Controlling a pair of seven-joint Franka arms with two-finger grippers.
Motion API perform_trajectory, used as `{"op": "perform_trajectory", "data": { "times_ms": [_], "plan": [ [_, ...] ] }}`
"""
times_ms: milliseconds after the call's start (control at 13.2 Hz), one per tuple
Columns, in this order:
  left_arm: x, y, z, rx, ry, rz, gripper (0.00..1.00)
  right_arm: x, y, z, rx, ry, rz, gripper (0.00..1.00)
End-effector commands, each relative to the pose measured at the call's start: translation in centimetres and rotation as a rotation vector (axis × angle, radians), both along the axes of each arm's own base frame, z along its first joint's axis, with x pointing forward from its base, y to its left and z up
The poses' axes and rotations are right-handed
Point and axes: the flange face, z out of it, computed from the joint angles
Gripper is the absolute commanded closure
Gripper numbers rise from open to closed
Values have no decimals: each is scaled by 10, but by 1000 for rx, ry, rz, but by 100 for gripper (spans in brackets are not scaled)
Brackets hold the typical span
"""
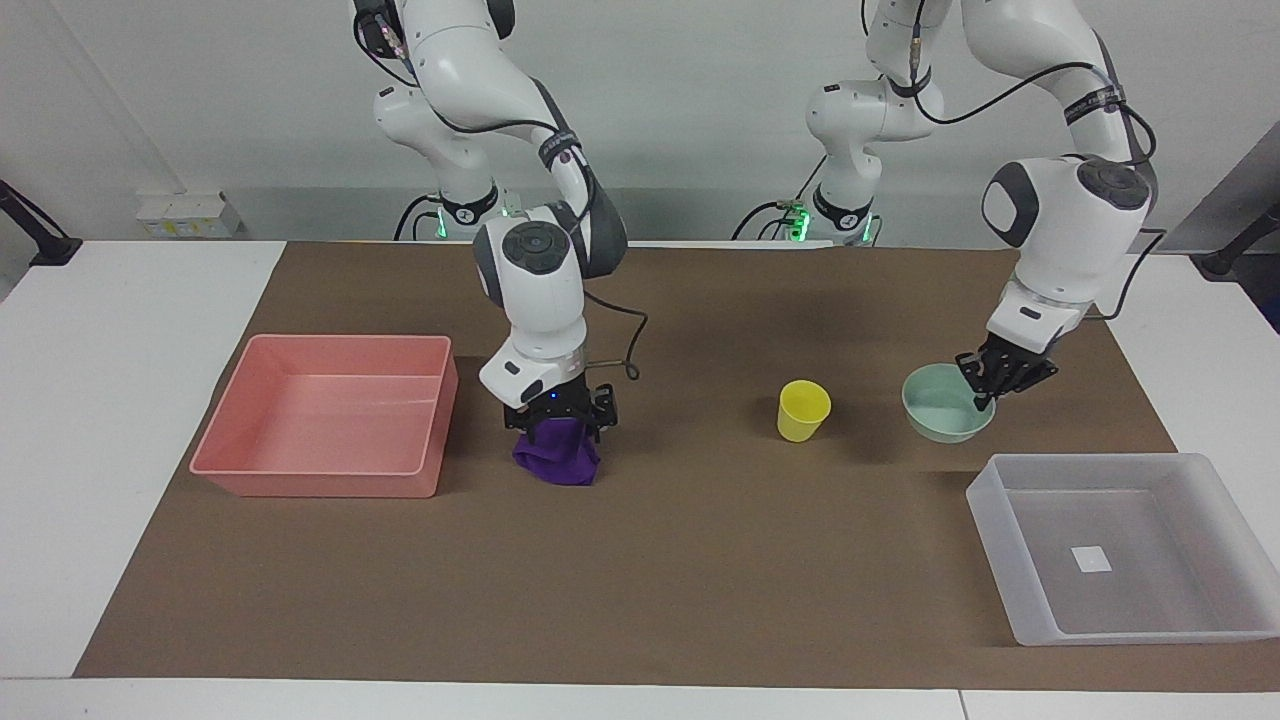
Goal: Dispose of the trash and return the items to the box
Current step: 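Grasp the green bowl with the left gripper while the right gripper reaches the cloth, then lift the purple cloth with the right gripper while the left gripper drops the bowl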
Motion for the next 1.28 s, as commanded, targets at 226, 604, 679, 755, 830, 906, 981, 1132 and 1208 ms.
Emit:
{"op": "perform_trajectory", "data": {
  "times_ms": [226,604,679,755,830,906,981,1132,1208],
  "plan": [
    [105,66,22,10,-20,59,100,-27,-8,-53,-4,-1,10,20],
    [170,123,-33,-10,-20,90,100,-28,-18,-30,-24,49,-21,100],
    [175,125,-50,-10,-17,91,100,-27,-24,-14,-20,40,-30,100],
    [179,127,-61,-9,-35,95,100,-28,-27,2,-9,34,-44,100],
    [182,126,-61,-9,-58,95,100,-29,-29,24,5,21,-66,100],
    [180,134,-71,-5,-45,106,100,-29,-32,45,15,10,-93,100],
    [178,141,-89,-9,-23,116,100,-28,-39,69,23,-2,-112,100],
    [174,145,-100,-12,1,120,100,-31,-55,119,33,-16,-135,100],
    [172,145,-100,-15,12,118,100,-32,-71,146,34,-32,-153,100]
  ]
}}
